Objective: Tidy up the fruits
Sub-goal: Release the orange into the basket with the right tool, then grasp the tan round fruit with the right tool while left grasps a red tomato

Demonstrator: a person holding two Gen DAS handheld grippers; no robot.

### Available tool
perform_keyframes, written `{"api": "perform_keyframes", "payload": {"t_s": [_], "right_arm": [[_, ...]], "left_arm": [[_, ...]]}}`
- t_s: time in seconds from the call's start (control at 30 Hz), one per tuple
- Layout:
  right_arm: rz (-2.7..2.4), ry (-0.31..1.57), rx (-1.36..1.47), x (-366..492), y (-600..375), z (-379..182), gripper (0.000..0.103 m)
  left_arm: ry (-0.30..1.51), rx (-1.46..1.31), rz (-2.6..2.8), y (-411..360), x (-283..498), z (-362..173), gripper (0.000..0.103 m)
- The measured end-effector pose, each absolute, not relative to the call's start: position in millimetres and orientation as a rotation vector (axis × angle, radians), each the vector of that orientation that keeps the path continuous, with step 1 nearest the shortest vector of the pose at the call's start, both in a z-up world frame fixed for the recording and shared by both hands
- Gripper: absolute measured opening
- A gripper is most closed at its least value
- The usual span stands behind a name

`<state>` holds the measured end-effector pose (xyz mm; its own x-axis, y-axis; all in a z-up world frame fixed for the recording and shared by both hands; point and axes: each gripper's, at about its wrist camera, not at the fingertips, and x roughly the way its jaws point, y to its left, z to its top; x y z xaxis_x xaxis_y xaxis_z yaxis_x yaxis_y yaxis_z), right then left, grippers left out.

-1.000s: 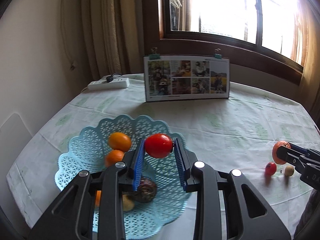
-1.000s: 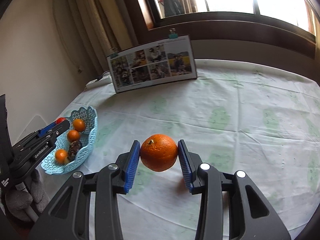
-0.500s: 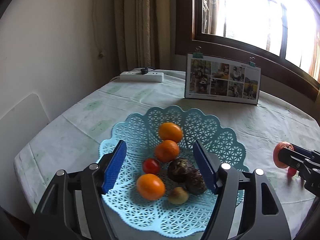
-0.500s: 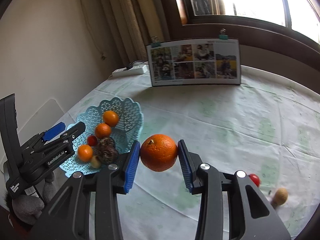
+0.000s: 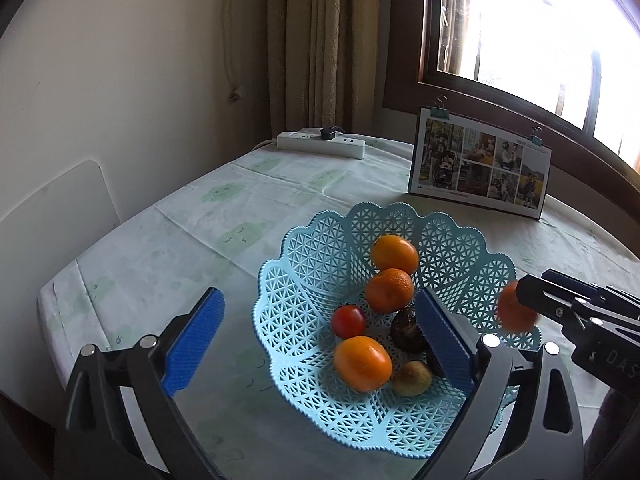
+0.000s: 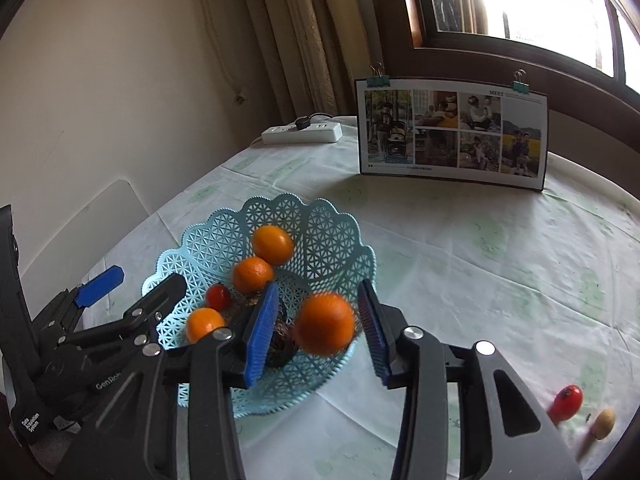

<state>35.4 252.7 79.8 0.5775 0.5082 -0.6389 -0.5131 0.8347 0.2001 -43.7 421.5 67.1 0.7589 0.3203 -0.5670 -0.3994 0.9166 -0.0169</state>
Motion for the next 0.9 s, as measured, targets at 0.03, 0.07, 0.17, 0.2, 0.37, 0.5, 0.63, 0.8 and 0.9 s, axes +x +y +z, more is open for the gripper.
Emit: {"api": "perform_keyframes", "payload": {"t_s": [0.03,0.07,0.17,0.2,0.37,0.5,0.63,0.8,0.9], "right_arm": [[0.596,0.743,-0.003,35.4,252.6,79.6,0.050],[0.593,0.742,-0.001,35.2,252.4,79.5,0.050],[0.583,0.751,0.010,35.9,246.0,77.0,0.050],[0.577,0.753,0.015,36.0,242.0,76.2,0.050],[0.540,0.765,0.050,34.8,214.7,71.4,0.050],[0.498,0.768,0.078,31.6,185.2,67.6,0.051],[0.444,0.778,0.108,27.8,153.2,61.5,0.054],[0.373,0.794,0.135,22.3,111.0,52.3,0.055],[0.323,0.801,0.150,16.7,82.8,47.3,0.055]], "left_arm": [[0.593,-0.147,0.394,422.4,-43.3,66.7,0.098],[0.595,-0.150,0.394,422.9,-42.9,66.2,0.098],[0.597,-0.152,0.394,421.8,-40.3,65.3,0.098],[0.597,-0.151,0.392,420.7,-39.7,65.4,0.098],[0.587,-0.128,0.382,407.8,-36.3,69.4,0.098],[0.584,-0.111,0.363,394.7,-32.7,71.9,0.098],[0.589,-0.087,0.329,376.5,-28.5,72.7,0.098],[0.599,-0.047,0.285,352.7,-22.3,73.1,0.099],[0.598,-0.030,0.270,340.6,-19.9,74.9,0.099]]}}
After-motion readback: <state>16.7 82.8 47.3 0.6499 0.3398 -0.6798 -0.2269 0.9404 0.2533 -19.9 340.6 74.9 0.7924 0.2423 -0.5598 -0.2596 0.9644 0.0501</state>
